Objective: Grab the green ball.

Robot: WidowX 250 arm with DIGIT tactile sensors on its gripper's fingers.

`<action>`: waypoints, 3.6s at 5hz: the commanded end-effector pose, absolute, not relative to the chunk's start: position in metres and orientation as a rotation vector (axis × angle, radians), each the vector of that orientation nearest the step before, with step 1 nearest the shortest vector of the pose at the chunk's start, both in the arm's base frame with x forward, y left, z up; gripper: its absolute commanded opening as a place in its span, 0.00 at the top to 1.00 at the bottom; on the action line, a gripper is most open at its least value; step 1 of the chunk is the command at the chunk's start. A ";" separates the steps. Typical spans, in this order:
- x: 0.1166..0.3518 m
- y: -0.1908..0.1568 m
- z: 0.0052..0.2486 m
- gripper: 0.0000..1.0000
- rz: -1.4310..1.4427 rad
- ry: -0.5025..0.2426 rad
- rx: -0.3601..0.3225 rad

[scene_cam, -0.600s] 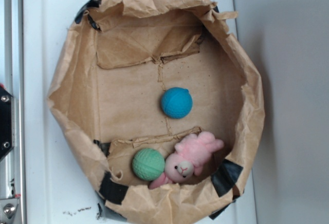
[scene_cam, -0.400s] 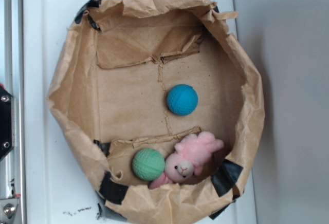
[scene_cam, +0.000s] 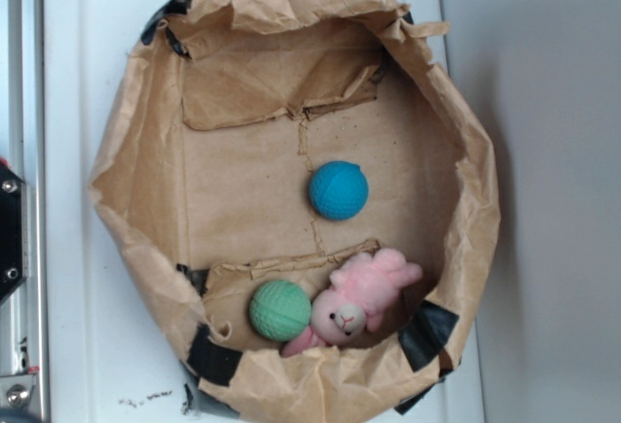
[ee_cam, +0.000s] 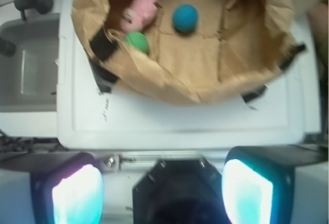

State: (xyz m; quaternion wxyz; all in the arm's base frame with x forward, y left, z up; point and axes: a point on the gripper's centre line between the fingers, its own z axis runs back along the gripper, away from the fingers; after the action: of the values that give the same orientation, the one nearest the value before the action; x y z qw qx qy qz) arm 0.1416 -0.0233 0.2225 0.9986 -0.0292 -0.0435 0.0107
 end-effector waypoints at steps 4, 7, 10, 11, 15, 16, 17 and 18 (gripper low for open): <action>0.228 0.000 0.151 0.00 0.077 -0.236 -0.066; 0.270 0.013 0.096 0.00 0.104 -0.224 0.092; 0.253 -0.034 0.082 0.00 -0.058 -0.101 -0.009; 0.255 -0.040 0.081 0.00 -0.035 -0.089 -0.021; 0.250 -0.061 0.069 0.00 0.051 0.040 -0.196; 0.242 -0.072 0.052 0.00 0.039 0.082 -0.200; 0.240 -0.078 0.042 0.00 0.039 0.138 -0.214; 0.245 -0.077 0.040 1.00 0.052 0.101 -0.191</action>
State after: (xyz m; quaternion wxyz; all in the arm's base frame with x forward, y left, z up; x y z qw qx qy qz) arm 0.2447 -0.0741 0.0358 0.9929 -0.0981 0.0578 0.0346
